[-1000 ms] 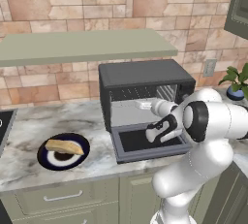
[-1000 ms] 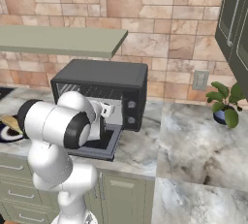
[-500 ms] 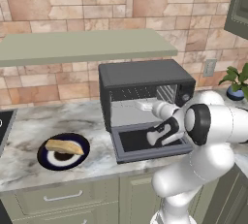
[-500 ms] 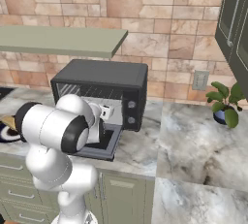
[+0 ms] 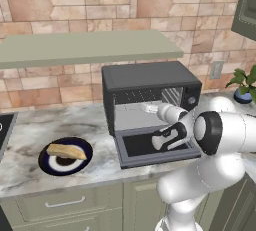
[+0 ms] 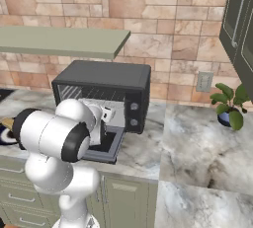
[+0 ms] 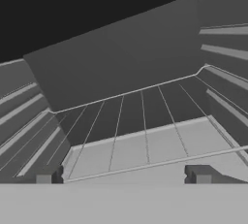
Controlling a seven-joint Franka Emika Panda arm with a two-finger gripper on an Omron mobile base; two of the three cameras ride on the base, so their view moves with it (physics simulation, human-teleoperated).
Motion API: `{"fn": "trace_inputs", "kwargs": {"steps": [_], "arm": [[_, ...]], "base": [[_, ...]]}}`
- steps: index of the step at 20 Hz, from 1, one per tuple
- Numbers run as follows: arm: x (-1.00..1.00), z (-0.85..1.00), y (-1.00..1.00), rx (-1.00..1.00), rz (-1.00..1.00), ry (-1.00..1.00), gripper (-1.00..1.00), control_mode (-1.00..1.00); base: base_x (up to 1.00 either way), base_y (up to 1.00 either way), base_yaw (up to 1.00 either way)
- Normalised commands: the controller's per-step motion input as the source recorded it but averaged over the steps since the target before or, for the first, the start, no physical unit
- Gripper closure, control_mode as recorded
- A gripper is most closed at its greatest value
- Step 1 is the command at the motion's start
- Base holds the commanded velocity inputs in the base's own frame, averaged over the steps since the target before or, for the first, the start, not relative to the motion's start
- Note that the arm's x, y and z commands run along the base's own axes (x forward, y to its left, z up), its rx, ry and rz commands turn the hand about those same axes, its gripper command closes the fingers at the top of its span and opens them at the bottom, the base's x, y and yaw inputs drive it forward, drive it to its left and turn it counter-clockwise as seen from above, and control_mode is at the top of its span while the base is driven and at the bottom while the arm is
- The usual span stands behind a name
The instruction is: Pull the toaster oven rack outwards. Pick up the baguette from the plate and place it on the toaster oven rack. Close the toaster oven door fully and set the temperature to the lowest setting.
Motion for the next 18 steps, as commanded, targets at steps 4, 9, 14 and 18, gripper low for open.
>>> {"fn": "trace_inputs", "kwargs": {"steps": [4, 9, 14, 18], "arm": [[0.09, -0.01, 0.0, 0.14, -0.01, 0.0, -1.0, -1.0], [0.0, -0.04, -0.06, 0.16, 0.0, 0.0, -1.0, -1.0], [0.01, 0.0, -0.08, 0.05, 0.0, 0.0, -1.0, -1.0], [0.13, 0.0, -0.1, 0.0, 0.0, 0.0, -1.0, -1.0]], "base": [[0.0, 0.0, 0.0], [0.0, 0.0, 0.0], [0.0, 0.0, 0.0], [0.0, 0.0, 0.0]]}}
